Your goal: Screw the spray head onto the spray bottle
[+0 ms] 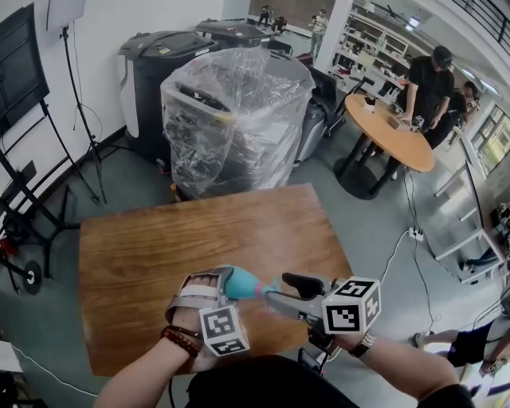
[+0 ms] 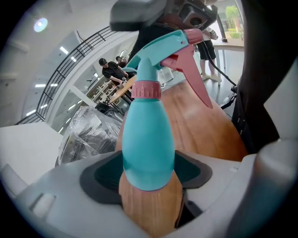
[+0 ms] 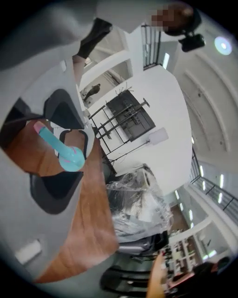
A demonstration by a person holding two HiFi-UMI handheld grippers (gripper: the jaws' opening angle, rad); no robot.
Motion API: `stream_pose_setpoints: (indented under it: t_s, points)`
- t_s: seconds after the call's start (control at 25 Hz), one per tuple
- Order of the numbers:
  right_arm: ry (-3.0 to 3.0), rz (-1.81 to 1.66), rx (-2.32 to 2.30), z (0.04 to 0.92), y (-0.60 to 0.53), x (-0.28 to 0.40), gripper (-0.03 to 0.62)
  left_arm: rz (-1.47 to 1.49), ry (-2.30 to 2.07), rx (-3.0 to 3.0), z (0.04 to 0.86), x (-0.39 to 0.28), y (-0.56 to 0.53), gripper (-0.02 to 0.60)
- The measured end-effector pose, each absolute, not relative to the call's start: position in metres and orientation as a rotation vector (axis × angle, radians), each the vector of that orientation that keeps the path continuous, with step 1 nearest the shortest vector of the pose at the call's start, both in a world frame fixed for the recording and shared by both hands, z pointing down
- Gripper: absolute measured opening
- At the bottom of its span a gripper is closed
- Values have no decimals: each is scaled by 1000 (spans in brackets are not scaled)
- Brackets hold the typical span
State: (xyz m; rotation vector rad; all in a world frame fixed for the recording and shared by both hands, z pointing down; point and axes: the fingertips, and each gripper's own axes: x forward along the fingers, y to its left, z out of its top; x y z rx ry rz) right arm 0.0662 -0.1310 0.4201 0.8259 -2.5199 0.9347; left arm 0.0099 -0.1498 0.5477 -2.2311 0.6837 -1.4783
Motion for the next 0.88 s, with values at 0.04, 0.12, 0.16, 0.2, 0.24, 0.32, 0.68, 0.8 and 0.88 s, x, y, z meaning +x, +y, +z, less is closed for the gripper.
stream_pose_setpoints:
  t_s: [0.04, 0.12, 0.16, 0.2, 0.24, 0.32, 0.68, 0.8, 0.88]
  points:
    - [-2551, 800, 804, 412, -130, 68, 264, -1490, 658, -2250, 551, 6, -149, 368]
    - [-2564, 455, 720, 400, -124, 71, 264, -1515, 603, -2299, 556, 0, -147, 368]
    - [-2532, 256, 653, 397, -118, 70, 264, -1525, 577, -2326, 558, -3, -146, 368]
    - [-2471, 53, 578, 396, -111, 68, 264, -1532, 554, -2350, 560, -5, -145, 368]
    - [-2392, -143, 507, 398, -103, 67, 264, -1536, 529, -2369, 560, -7, -144, 368]
    - [-2209, -497, 383, 410, -92, 64, 264, -1540, 464, -2382, 561, -9, -139, 368]
    - [-1740, -1205, -34, 467, -60, 37, 256, -1535, 150, -2336, 562, 11, -104, 368]
    - [-1702, -1267, -58, 472, -59, 32, 176, -1537, 127, -2290, 562, 15, -101, 368]
    - [-1686, -1278, -65, 475, -58, 32, 135, -1533, 134, -2276, 561, 17, -101, 368]
